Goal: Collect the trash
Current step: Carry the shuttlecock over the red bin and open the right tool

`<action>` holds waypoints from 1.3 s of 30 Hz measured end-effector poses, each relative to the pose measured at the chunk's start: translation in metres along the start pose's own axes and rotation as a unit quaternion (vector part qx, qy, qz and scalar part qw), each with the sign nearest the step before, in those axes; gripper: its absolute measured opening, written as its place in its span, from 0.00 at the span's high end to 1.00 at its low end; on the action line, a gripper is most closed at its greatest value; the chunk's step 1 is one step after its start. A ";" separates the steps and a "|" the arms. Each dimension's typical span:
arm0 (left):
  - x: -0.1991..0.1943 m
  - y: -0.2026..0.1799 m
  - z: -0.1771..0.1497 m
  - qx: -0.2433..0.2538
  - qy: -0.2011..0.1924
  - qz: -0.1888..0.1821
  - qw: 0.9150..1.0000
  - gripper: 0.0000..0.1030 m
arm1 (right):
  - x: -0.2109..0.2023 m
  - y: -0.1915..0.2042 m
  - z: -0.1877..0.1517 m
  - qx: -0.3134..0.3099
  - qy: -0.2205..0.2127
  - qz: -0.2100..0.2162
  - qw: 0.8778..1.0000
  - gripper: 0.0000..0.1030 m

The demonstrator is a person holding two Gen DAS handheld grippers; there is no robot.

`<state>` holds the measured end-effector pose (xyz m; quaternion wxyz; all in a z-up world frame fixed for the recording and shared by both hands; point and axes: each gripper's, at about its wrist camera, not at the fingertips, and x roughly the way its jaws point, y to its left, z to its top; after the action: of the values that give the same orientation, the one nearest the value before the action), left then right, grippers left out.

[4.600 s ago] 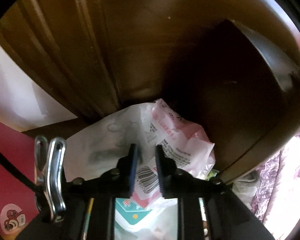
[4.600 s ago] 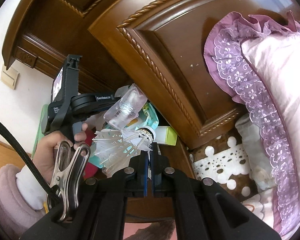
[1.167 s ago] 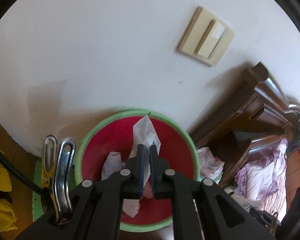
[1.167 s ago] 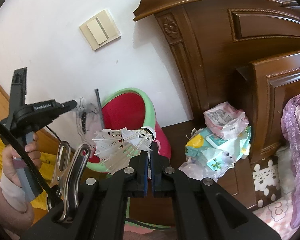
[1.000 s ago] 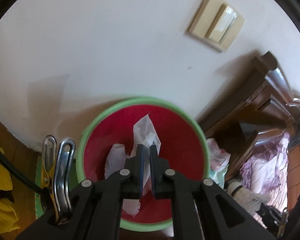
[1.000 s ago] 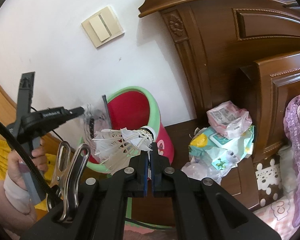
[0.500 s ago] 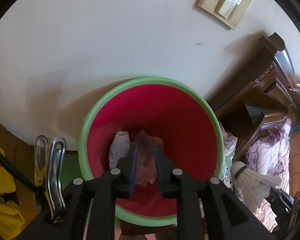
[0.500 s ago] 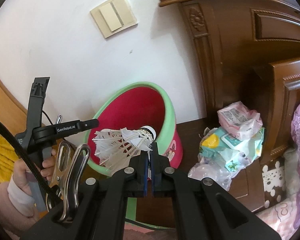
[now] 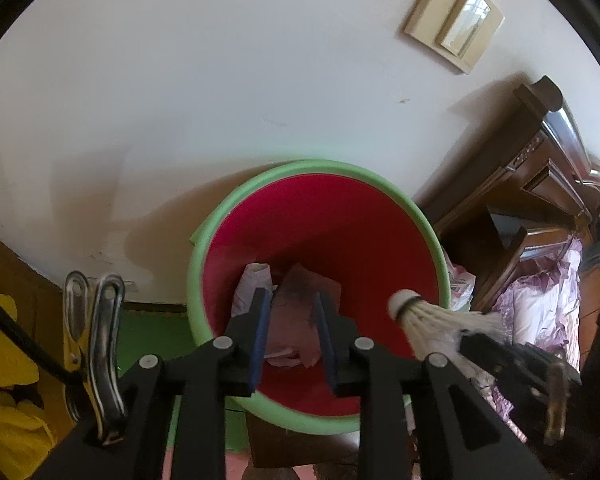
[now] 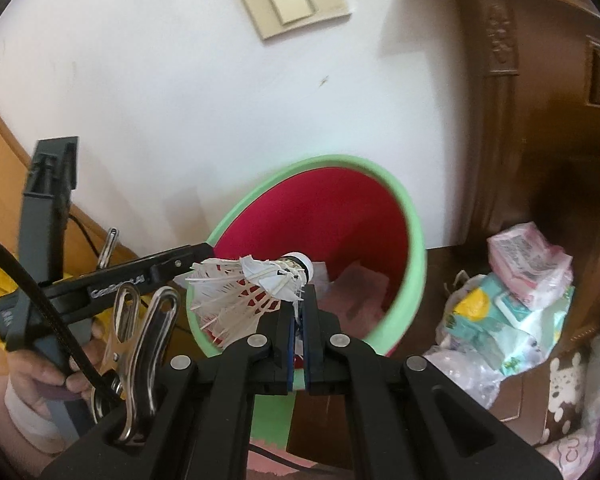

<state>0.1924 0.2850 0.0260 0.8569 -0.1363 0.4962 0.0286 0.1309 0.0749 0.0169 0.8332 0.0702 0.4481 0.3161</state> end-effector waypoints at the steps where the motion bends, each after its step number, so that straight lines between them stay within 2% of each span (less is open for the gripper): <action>1: 0.000 0.001 -0.001 0.000 0.000 0.000 1.000 0.76 | 0.004 0.002 0.001 -0.002 0.004 0.000 1.000 0.96; 6: -0.002 0.007 -0.007 -0.006 0.002 0.001 1.000 0.76 | 0.021 0.005 0.004 0.001 0.025 0.001 1.000 0.95; 12: -0.002 0.013 -0.009 -0.012 0.004 0.000 1.000 0.76 | 0.030 0.006 0.003 0.007 0.043 -0.009 0.999 0.82; 33: -0.006 -0.004 -0.015 0.015 0.012 -0.016 1.000 0.75 | 0.009 -0.004 -0.003 0.049 0.022 -0.011 0.998 0.79; 39: -0.003 -0.016 -0.015 0.032 0.019 -0.025 0.999 0.75 | -0.005 -0.013 -0.011 0.069 0.009 -0.018 0.997 0.75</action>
<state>0.1814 0.2663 0.0247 0.8519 -0.1213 0.5093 -0.0113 0.1268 0.0598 0.0087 0.8282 0.1161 0.4773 0.2698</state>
